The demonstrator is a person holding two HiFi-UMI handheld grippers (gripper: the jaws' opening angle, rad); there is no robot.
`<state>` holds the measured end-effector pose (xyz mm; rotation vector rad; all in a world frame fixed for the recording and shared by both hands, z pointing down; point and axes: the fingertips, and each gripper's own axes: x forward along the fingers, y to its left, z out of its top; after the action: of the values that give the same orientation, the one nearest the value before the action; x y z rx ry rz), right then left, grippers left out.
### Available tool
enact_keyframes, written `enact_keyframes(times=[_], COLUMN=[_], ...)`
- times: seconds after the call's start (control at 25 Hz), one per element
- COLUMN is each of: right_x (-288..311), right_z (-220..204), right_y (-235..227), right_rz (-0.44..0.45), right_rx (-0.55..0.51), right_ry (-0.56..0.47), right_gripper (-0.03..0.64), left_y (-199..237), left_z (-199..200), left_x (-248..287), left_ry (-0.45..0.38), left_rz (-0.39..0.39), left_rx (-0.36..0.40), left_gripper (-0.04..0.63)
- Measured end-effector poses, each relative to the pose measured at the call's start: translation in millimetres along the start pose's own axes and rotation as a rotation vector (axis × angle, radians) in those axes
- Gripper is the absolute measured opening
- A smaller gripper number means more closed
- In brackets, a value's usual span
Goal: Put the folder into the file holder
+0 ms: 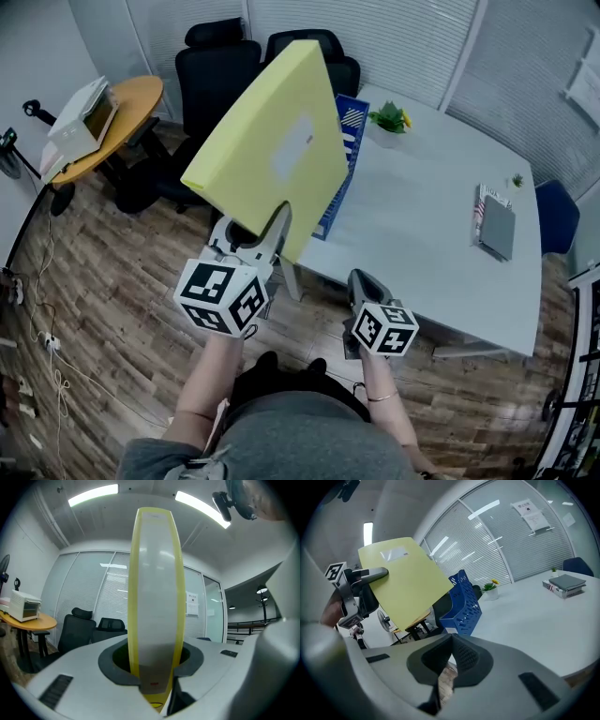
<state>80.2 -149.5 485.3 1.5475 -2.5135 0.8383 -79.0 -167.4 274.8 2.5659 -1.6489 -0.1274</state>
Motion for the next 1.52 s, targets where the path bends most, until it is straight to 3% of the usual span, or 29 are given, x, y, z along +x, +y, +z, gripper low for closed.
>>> enact_keyframes(times=[0.72,1.12,1.52], right_x=[-9.8,-11.6,-7.9], right_z=[3.2,16.9,19.3], right_y=[-14.8,-38.1,-52.3], right_rz=[0.014,-0.046,-0.091], right_rx=[-0.006,0.001,0.043], right_ry=[0.004,-0.022,-0.031], right_gripper=[0.008,0.008,0.008], left_y=[10.7,10.1,7.8], left_z=[39.8,47.2,43.1], left_x=[19.7,62.4,100.8], left_ry=[-0.119,-0.147,-0.126], left_rz=[0.133,0.102,0.089], left_rx=[0.079,0.041,0.079], left_gripper=[0.156,0.156,0.156])
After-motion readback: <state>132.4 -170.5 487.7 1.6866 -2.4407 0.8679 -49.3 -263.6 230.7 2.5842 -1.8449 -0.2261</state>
